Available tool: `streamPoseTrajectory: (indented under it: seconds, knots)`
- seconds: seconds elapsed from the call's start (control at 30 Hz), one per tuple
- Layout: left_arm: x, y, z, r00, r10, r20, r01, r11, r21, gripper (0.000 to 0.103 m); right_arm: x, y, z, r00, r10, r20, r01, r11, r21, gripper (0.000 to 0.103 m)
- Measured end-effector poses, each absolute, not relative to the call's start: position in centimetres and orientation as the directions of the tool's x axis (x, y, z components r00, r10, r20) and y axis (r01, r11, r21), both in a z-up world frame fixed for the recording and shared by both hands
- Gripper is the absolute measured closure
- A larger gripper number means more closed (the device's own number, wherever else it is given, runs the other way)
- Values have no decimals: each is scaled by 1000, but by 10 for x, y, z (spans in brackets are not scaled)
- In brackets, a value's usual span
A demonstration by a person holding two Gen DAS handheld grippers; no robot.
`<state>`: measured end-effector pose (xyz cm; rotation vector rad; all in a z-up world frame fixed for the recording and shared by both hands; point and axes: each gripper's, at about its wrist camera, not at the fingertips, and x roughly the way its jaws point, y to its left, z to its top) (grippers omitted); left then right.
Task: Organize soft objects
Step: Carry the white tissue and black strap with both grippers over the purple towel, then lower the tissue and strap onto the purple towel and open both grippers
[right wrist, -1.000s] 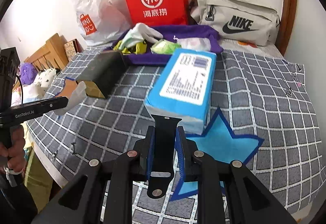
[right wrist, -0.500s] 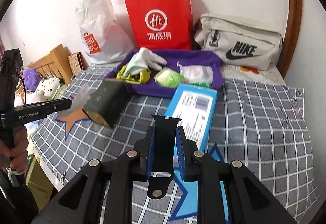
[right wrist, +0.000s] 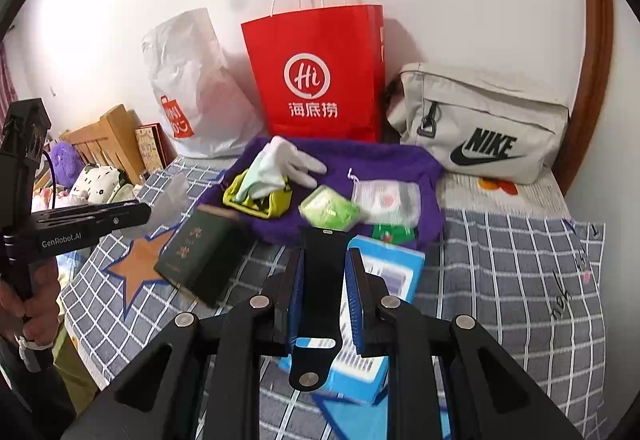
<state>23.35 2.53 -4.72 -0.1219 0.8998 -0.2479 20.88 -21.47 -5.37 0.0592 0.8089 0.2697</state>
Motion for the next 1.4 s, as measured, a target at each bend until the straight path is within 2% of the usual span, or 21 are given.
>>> streamPoseTrajectory:
  seconds: [0.73,1.03,1.2,1.4]
  knots:
    - [324,10,-65,573,-260,-777,163,966,-203,79,334,-227,-65,674,280,-683,-211,960,185,83]
    - [348,-4,-86,530,-269,-804,180,962,-203,79,371,-232,-92,639,286,-713,-216,958,190,82]
    - [364,-17,-97,524,-242,-817,186,968,-168,79,386,-237,-122,587,312,-747,-212,950,230,82]
    - [376,-36,-111,513,-195,-836,191,975,-111,79,397,-235,-144,543,302,-784,-222,952,213,82]
